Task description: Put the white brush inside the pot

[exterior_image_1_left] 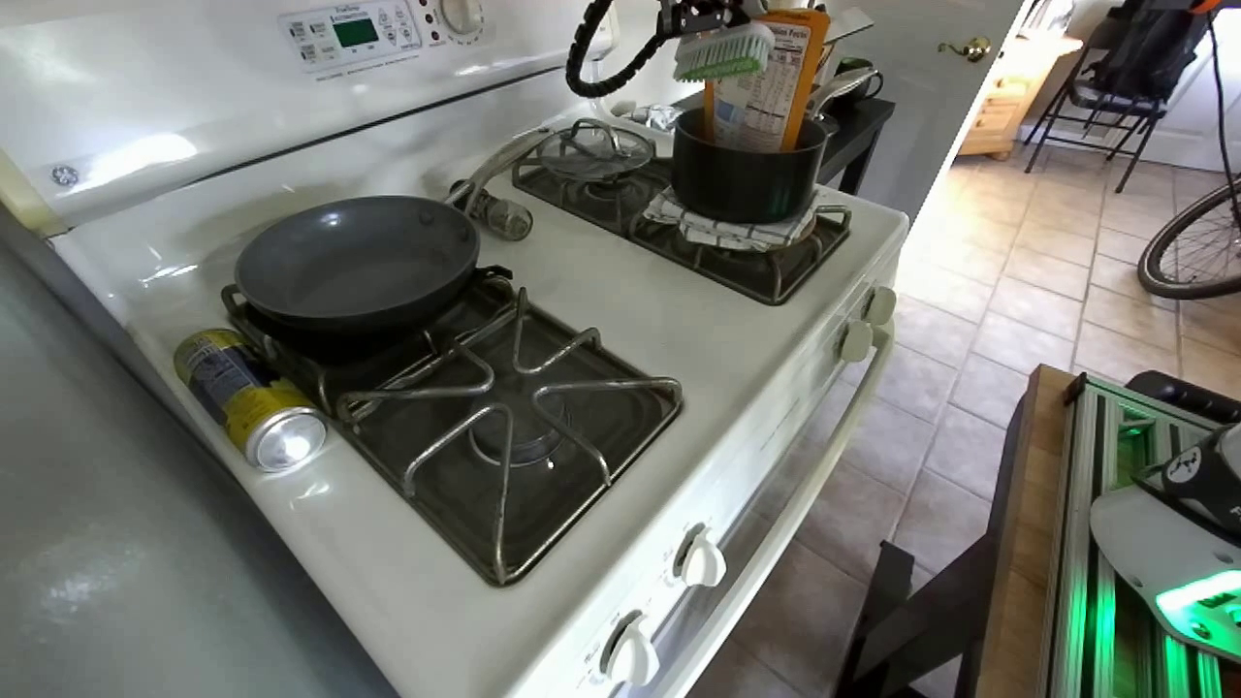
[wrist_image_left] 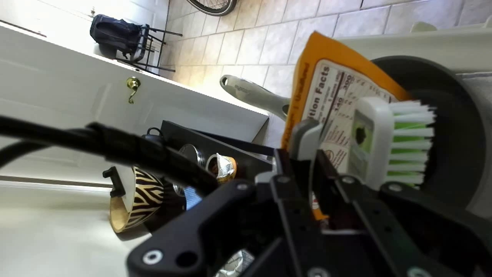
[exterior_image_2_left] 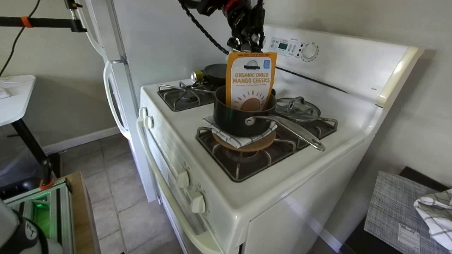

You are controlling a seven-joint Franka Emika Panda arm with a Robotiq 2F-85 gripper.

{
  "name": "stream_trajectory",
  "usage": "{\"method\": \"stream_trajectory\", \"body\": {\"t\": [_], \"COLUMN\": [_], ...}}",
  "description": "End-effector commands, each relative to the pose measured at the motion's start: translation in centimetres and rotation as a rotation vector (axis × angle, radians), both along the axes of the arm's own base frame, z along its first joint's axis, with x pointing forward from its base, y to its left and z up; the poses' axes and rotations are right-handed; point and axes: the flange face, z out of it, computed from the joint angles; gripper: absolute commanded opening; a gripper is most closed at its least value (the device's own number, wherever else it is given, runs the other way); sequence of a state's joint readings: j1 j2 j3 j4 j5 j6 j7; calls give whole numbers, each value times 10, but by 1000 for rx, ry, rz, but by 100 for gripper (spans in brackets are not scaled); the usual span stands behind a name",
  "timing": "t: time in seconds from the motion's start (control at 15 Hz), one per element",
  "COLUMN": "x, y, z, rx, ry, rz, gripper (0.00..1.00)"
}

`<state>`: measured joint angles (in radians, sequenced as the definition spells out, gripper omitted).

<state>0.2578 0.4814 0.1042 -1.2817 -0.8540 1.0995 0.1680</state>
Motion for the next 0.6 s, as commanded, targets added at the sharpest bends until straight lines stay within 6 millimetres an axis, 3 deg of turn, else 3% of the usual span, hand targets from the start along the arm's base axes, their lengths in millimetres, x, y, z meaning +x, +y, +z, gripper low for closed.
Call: {"method": "stream_trajectory", "body": {"t": [0.0, 0.53], "x": [1, 4], "y": [3, 43], "z": [-9, -67], "rx": [-17, -33], "ry": [29, 139], "rz": [-5, 50], "gripper": [3, 3]}}
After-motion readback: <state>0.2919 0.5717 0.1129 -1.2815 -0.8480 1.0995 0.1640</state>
